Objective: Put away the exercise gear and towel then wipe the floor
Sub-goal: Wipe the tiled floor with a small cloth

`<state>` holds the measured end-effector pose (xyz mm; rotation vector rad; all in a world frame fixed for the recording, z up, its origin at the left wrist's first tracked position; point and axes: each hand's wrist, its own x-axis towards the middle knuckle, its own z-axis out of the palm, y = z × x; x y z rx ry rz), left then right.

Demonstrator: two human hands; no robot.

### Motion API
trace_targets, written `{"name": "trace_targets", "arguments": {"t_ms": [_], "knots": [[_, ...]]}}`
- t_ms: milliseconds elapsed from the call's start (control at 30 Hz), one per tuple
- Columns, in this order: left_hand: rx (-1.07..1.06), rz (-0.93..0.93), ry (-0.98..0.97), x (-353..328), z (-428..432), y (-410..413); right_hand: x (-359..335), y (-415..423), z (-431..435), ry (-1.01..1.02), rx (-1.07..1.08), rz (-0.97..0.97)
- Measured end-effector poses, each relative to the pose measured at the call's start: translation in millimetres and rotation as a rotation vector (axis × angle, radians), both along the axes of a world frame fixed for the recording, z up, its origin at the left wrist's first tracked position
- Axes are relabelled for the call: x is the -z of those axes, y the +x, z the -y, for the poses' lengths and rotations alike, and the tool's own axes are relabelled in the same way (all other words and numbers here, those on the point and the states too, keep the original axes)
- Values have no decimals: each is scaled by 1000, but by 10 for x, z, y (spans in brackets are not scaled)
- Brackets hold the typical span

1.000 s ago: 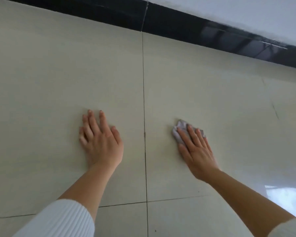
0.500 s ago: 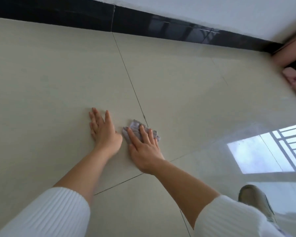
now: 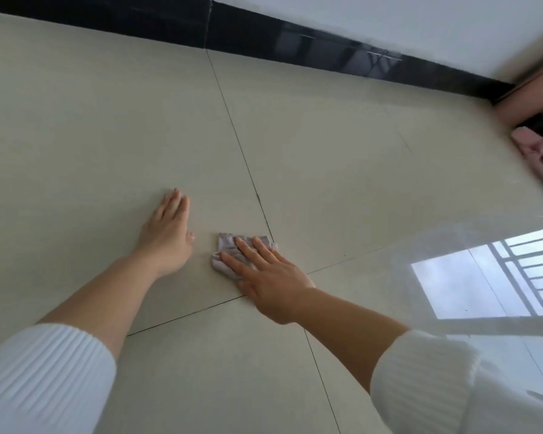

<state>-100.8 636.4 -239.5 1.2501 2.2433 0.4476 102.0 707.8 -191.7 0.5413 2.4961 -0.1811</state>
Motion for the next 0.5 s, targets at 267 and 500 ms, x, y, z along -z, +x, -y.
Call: {"name": "trace_targets", "arguments": {"t_ms": [267, 500], "knots": [[22, -69, -127, -114, 643, 239, 101, 563, -780, 44, 320, -41], [-140, -257, -280, -117, 922, 611, 220, 1132, -974, 20, 889, -185]]}}
